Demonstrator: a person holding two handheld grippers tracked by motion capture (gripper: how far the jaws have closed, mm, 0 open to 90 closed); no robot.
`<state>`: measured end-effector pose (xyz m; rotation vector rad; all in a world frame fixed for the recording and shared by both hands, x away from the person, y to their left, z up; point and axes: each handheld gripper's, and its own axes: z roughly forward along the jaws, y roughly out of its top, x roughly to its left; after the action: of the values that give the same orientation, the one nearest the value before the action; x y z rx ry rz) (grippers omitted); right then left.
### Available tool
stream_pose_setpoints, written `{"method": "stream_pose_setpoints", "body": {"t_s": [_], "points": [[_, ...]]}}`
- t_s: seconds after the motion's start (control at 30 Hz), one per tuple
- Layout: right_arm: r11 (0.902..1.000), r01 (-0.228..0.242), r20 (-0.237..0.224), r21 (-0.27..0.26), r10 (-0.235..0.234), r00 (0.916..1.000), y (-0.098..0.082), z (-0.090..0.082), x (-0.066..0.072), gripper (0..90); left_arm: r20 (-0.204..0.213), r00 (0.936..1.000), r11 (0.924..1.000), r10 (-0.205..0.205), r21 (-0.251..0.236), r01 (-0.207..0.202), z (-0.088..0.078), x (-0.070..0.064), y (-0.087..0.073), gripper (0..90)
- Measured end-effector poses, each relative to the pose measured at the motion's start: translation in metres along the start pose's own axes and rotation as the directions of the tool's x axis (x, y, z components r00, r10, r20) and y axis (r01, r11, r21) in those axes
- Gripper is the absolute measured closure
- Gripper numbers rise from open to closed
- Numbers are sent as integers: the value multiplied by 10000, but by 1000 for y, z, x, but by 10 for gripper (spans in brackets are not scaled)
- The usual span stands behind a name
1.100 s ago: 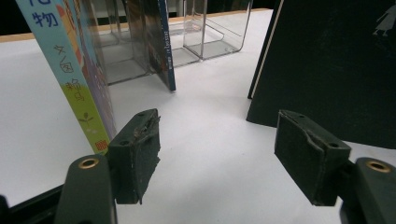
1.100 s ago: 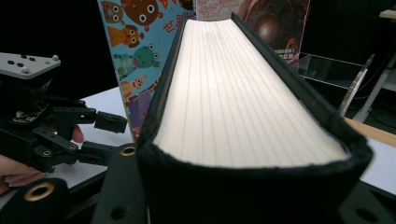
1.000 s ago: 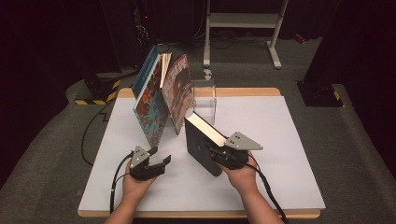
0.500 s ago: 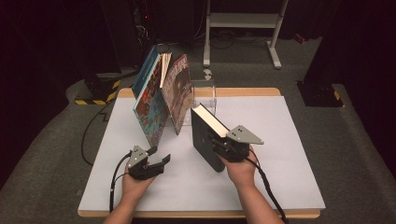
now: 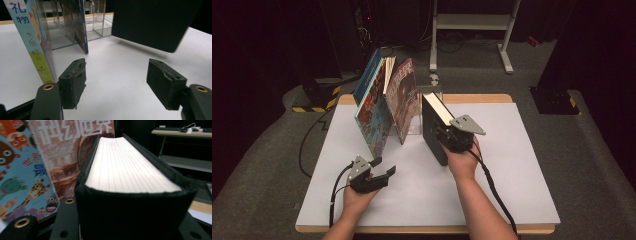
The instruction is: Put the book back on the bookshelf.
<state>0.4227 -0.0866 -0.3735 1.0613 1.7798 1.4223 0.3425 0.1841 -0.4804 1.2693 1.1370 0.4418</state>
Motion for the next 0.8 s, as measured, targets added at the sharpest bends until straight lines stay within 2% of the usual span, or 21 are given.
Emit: {"method": "stream_pose_setpoints", "body": {"t_s": [0.17, 0.4, 0.6, 0.8], "points": [[10000, -28, 373, -14, 29, 9993, 6, 18, -1, 539, 14, 10000, 10000, 46, 21, -46, -1, 2, 1, 319], [9999, -162, 773, 52, 158, 9969, 10, 43, -5, 538, 84, 9999, 9999, -128, -32, 128, -1, 2, 2, 320], [9997, 155, 1017, 169, -171, 9947, 15, 65, -4, 538, 111, 9993, 9993, -351, -142, 353, -4, 5, 5, 320], [9996, 193, 1250, 215, -218, 9919, 19, 83, -4, 538, 117, 9990, 9988, -441, -213, 443, -7, 7, 7, 320]]}}
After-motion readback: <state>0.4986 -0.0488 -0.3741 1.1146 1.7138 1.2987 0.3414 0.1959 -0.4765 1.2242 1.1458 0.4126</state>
